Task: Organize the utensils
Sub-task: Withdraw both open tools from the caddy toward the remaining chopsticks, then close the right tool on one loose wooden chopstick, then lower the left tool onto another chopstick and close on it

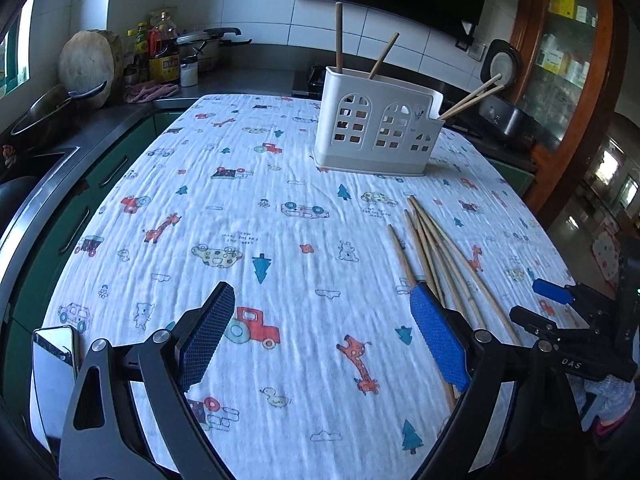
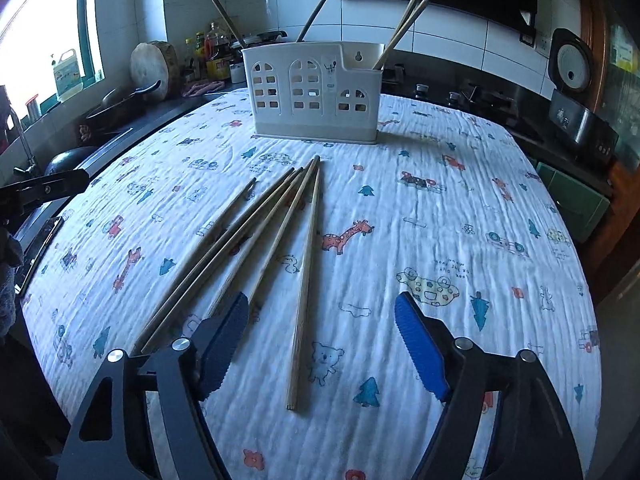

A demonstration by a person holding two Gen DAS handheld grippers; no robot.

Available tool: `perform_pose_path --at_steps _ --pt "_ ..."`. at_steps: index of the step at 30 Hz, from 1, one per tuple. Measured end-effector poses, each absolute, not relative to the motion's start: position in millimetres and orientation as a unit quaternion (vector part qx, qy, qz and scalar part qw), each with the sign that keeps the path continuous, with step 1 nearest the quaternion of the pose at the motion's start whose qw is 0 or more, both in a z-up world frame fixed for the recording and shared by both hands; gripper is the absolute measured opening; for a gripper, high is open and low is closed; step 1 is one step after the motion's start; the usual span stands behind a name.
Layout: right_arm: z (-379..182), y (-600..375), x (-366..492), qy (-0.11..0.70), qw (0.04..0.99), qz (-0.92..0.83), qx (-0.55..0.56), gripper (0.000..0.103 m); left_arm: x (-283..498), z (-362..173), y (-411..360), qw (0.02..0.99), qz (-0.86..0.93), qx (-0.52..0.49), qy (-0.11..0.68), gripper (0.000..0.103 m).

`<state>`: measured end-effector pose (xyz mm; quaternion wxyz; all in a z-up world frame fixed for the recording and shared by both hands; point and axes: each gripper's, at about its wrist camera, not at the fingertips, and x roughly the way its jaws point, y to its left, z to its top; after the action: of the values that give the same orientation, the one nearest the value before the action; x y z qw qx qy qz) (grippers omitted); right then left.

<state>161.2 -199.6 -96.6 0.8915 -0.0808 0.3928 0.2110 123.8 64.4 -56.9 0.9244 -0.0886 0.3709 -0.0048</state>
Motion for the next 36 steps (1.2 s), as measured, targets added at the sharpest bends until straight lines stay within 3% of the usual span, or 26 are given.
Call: perform_pose_path --at_steps 8,22,26,36 --pt "-104 -186 168 0.412 0.879 0.225 -0.081 0.042 121 -63 63 0.921 -0.005 -0.092 0.379 0.088" --pt "-117 -176 180 0.439 0.868 0.212 -0.091 0.015 119 -78 52 0.908 -0.015 -0.113 0.404 0.087" --pt "-118 -177 181 0.437 0.87 0.207 -0.094 0.008 123 -85 40 0.9 -0.02 -0.119 0.42 0.076" --pt "-116 -193 180 0.437 0.871 0.208 -0.083 0.007 139 -106 8 0.864 -0.042 -0.172 0.47 0.049"
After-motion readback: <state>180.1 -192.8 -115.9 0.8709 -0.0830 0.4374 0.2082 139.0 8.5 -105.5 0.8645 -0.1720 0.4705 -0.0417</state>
